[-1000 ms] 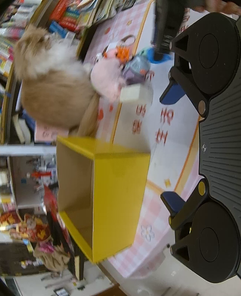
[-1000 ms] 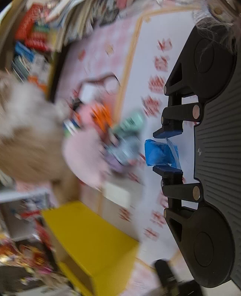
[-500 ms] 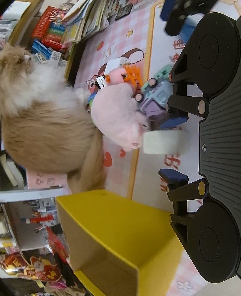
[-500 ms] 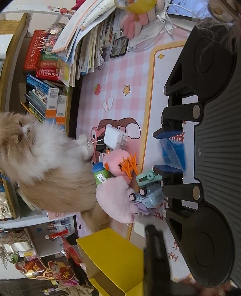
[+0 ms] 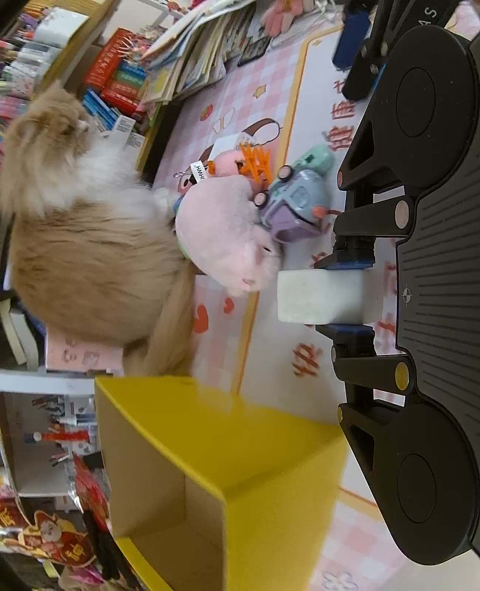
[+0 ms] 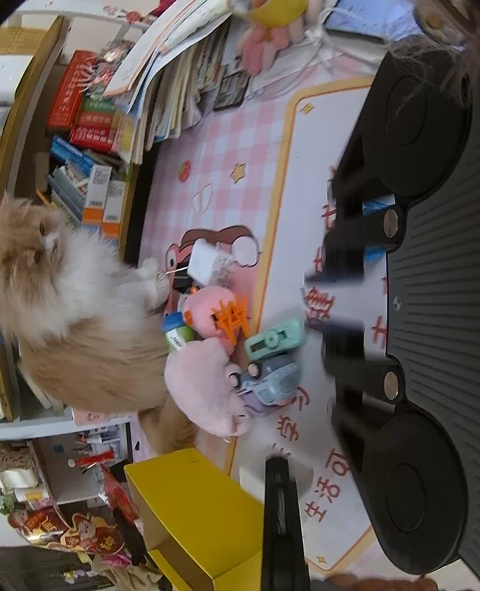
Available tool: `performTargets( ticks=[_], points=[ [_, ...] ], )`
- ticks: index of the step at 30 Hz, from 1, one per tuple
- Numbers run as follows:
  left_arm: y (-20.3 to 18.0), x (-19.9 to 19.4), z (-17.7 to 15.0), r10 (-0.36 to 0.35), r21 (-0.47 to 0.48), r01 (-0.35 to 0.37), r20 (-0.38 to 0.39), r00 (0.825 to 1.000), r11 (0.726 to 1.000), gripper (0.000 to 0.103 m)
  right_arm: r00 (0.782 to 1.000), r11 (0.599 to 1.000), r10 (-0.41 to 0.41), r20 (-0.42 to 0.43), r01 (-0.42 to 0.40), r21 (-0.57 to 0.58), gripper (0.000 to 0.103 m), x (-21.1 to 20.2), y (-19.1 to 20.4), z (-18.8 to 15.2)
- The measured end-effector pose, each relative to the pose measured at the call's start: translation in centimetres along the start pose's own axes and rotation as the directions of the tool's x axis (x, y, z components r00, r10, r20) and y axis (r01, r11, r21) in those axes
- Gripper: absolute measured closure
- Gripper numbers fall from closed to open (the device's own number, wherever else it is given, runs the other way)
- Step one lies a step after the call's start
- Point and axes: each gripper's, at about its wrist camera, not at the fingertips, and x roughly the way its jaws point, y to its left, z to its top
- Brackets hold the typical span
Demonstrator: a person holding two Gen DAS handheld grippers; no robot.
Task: Organize objects
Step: 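Grasp the blue plastic piece with the right tool while the left tool grasps the white block, then carry the blue piece and white block up over the yellow box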
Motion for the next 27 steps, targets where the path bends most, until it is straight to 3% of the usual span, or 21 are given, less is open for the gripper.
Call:
performTargets(
  ticks=[1,4,7,12,15,17,19,27],
  points=[
    [0.3,-0.5,-0.3,-0.003,-0.005,0.003,0.004,1.0,1.0,0.078,1.0,1.0,-0.003,0.006,0.003,0.011,0.044,-0.4,-0.1,-0.2],
    [0.9,-1.9,-1.2,-0.007,-0.008,0.007,0.01,1.0,1.0,0.078,1.0,1.0,-0.007,-0.01,0.007,0.021,0.043,-0.8,-0.4,-0.8],
    [1.1,-2.8,-1.8,-0.012,-0.001,0.012,0.008,1.0,1.0,0.078,0.997,0.997,-0.066,-0.045,0.068,0.028,0.044,-0.2,-0.9,-1.2],
    [1.2,-4.2,-2.4,-0.032,-0.012,0.033,0.021,0.999,0.999,0.078,0.982,0.985,-0.166,-0.09,0.17,0.033,0.047,2.2,-3.0,-1.3],
    [1.4,-4.6,-2.5,-0.039,-0.034,0.04,0.018,0.999,0.999,0.078,0.977,0.981,-0.128,-0.172,0.15,0.121,0.053,3.6,-4.7,-1.5],
    [1.6,-5.1,-2.7,-0.043,-0.041,0.044,0.024,0.999,0.998,0.078,0.979,0.982,-0.138,-0.15,0.155,0.107,0.063,3.6,-4.6,-1.6],
    [1.9,-5.5,-3.0,-0.049,-0.044,0.051,0.027,0.998,0.998,0.078,0.981,0.984,-0.137,-0.137,0.15,0.092,0.065,3.5,-4.3,-1.7],
    [4.5,-6.8,-3.7,-0.085,-0.055,0.089,0.059,0.995,0.995,0.078,0.987,0.983,-0.095,-0.133,0.114,0.145,0.068,1.3,-0.6,-1.5]
  ],
)
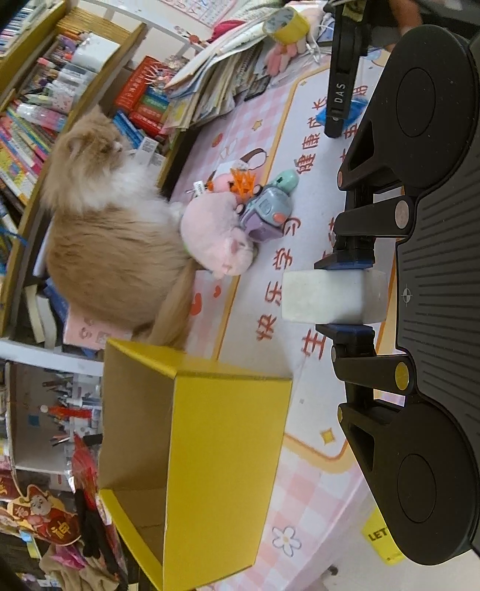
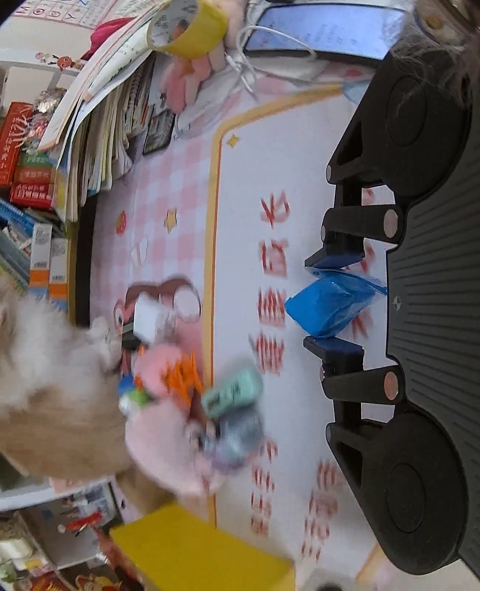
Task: Organize objects
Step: 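Carry the blue piece and white block up over the yellow box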
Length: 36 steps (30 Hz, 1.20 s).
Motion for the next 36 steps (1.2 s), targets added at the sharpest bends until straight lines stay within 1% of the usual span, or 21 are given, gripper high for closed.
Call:
performTargets(
  ticks=[4,7,9,11,13,15,18,24,30,36],
  points=[
    [2.3,-1.5,-0.1,0.0,-0.009,0.0,0.018,1.0,1.0,0.078,0.997,0.998,0.07,-0.011,-0.07,0.004,0.068,-2.1,3.8,-0.9],
    [4.4,-2.6,-0.5,0.006,-0.008,-0.006,0.015,1.0,1.0,0.078,0.993,0.993,0.114,-0.019,-0.115,-0.016,0.068,-3.6,6.7,-1.8],
    [5.6,-3.3,-0.8,0.007,-0.01,-0.007,0.01,1.0,1.0,0.078,0.989,0.988,0.149,-0.02,-0.149,-0.038,0.068,-4.6,8.9,-2.5],
    [7.0,-3.9,-1.2,0.007,-0.013,-0.007,0.001,1.0,1.0,0.078,0.985,0.98,0.174,-0.006,-0.174,-0.092,0.068,-5.7,11.3,-3.5],
    [8.2,-4.4,-1.5,0.007,-0.011,-0.007,-0.006,1.0,1.0,0.078,0.983,0.972,0.185,-0.002,-0.184,-0.144,0.068,-6.5,13.4,-4.5],
    [9.3,-5.1,-1.8,0.005,-0.001,-0.005,-0.005,1.0,1.0,0.078,0.98,0.966,0.197,-0.016,-0.197,-0.168,0.067,-6.9,15.2,-5.4],
    [10.8,-6.2,-2.2,0.004,0.017,-0.004,0.001,1.0,1.0,0.078,0.978,0.963,0.207,-0.036,-0.21,-0.17,0.067,-7.2,17.1,-6.6],
    [14.0,-8.1,-3.0,0.015,0.026,-0.016,0.009,1.0,1.0,0.078,0.971,0.956,0.235,-0.035,-0.237,-0.172,0.067,-8.1,20.5,-8.6],
    [16.7,-9.9,-3.3,0.04,0.017,-0.041,0.036,0.999,0.999,0.078,0.965,0.945,0.26,-0.024,-0.259,-0.2,0.067,-9.0,23.9,-9.5],
    [18.0,-10.8,-3.3,0.04,0.013,-0.04,0.054,0.998,0.999,0.078,0.963,0.936,0.271,-0.017,-0.267,-0.228,0.067,-9.6,25.9,-9.6]
  ],
)
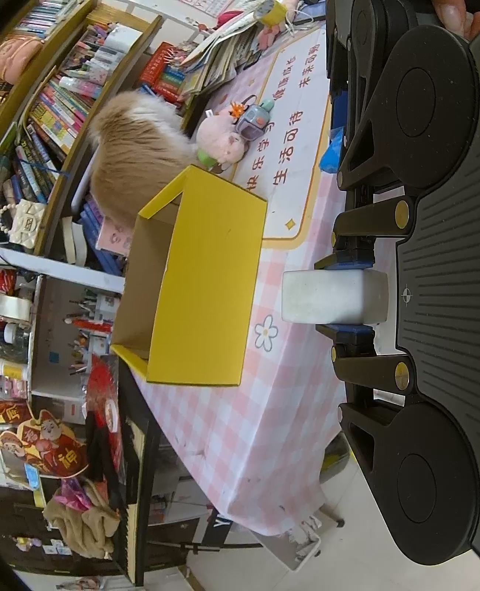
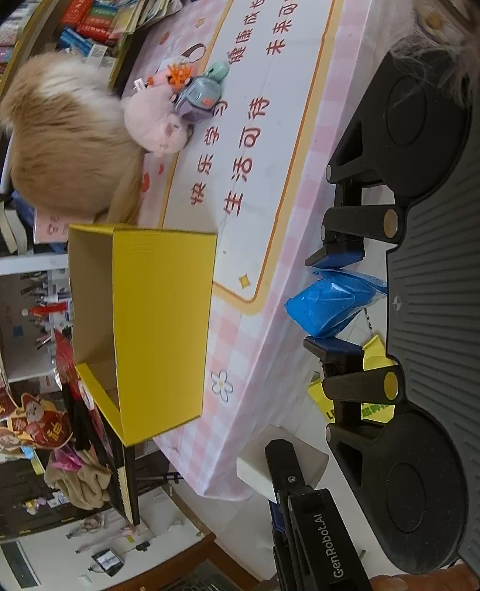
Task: Organize objects
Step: 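Carry the blue piece and white block up over the yellow box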
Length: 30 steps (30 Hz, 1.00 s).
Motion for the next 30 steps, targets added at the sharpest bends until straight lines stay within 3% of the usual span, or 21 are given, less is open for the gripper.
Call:
performTargets(
  ticks=[17,30],
  points=[
    [0.2,0.1,2.0,-0.012,0.005,0.012,0.053,0.998,1.0,0.078,1.0,0.999,0.006,0.016,-0.006,-0.047,0.067,0.3,1.2,1.7],
    [0.1,1.7,7.6,0.015,0.006,-0.016,0.146,0.989,1.0,0.078,0.993,0.998,0.054,0.102,-0.051,-0.026,0.067,1.7,0.3,8.1]
  ],
)
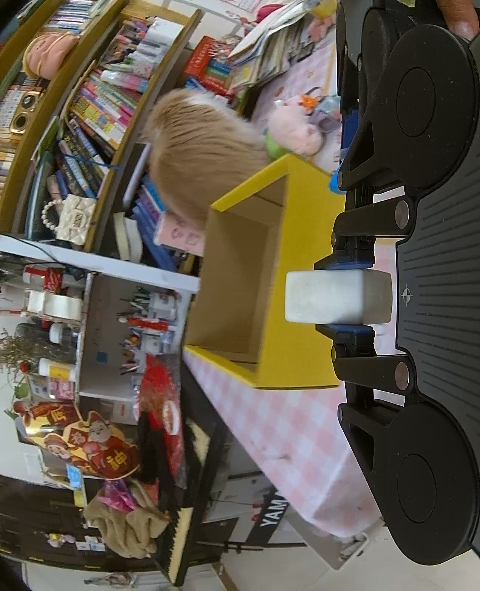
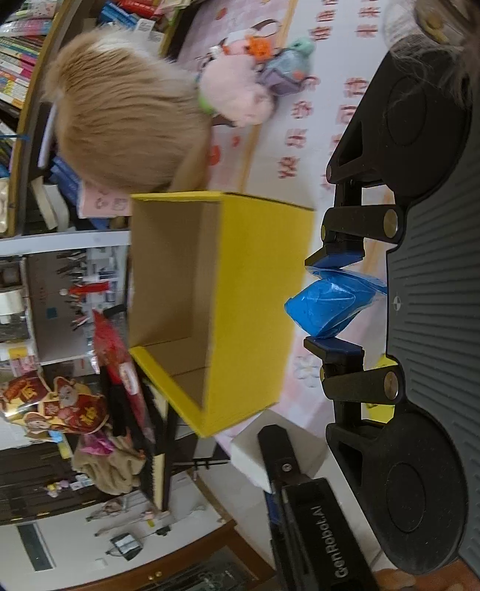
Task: Organize objects
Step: 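Carry the blue piece and white block up over the yellow box, then open the right tool to drop the blue piece while the left tool releases the white block into the box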
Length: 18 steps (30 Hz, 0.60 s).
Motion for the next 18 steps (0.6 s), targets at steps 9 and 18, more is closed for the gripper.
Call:
performTargets(
  ticks=[9,18],
  points=[
    [-0.6,3.0,4.6,0.027,-0.007,-0.027,0.086,0.996,1.0,0.078,0.996,0.999,0.023,0.083,-0.02,-0.036,0.067,2.1,-1.4,6.5],
    [-1.4,7.9,6.6,0.072,-0.005,-0.072,0.074,0.995,0.997,0.078,0.997,0.995,0.026,0.075,-0.019,-0.101,0.067,7.1,-3.4,9.9]
  ],
)
